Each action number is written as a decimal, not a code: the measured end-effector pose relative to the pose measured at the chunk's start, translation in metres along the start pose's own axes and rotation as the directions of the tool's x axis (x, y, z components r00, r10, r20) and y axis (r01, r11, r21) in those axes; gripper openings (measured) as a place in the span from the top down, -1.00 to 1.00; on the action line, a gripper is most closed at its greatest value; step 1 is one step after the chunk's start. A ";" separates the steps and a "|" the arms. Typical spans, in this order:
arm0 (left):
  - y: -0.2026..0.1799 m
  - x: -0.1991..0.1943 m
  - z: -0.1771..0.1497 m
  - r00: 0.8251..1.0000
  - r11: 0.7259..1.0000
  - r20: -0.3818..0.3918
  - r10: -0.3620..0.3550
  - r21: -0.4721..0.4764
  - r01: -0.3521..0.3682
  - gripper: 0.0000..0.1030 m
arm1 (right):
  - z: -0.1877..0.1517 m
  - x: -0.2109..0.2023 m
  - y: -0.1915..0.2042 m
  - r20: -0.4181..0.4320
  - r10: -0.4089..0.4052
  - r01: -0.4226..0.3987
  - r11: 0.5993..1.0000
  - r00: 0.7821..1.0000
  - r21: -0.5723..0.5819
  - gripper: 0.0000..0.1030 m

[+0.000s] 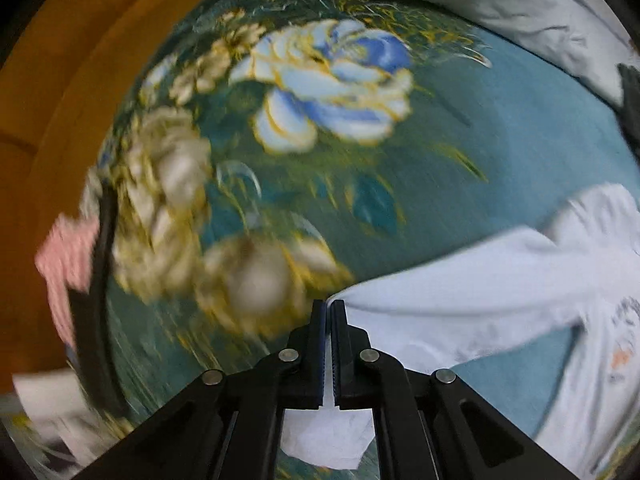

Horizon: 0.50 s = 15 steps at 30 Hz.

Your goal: Fold clothes

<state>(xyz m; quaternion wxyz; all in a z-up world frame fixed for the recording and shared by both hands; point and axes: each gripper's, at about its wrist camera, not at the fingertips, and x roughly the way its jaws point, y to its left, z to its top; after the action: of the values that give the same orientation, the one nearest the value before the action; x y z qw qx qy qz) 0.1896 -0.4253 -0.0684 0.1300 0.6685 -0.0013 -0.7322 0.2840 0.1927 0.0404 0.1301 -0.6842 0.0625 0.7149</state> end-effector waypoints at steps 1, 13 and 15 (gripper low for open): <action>0.000 0.003 0.010 1.000 1.000 -0.002 0.020 0.017 -0.020 0.95 | -0.002 0.003 -0.008 -0.010 -0.009 0.009 1.000 1.000 0.017 0.42; -0.025 -0.005 0.030 0.999 1.000 -0.038 0.000 -0.022 0.000 0.87 | -0.068 0.063 -0.078 -0.177 0.061 -0.022 0.976 0.982 0.215 0.42; -0.020 -0.016 0.024 0.999 0.996 -0.027 -0.023 -0.085 0.020 0.87 | -0.075 0.075 -0.083 -0.196 0.090 -0.044 0.973 0.976 0.227 0.36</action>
<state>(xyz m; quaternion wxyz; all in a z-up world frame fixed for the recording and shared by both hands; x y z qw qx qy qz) 0.1630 -0.4072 -0.0540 0.1502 0.6726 0.0386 -0.7236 0.3768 0.2594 -0.0314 0.1742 -0.7328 0.1781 0.6332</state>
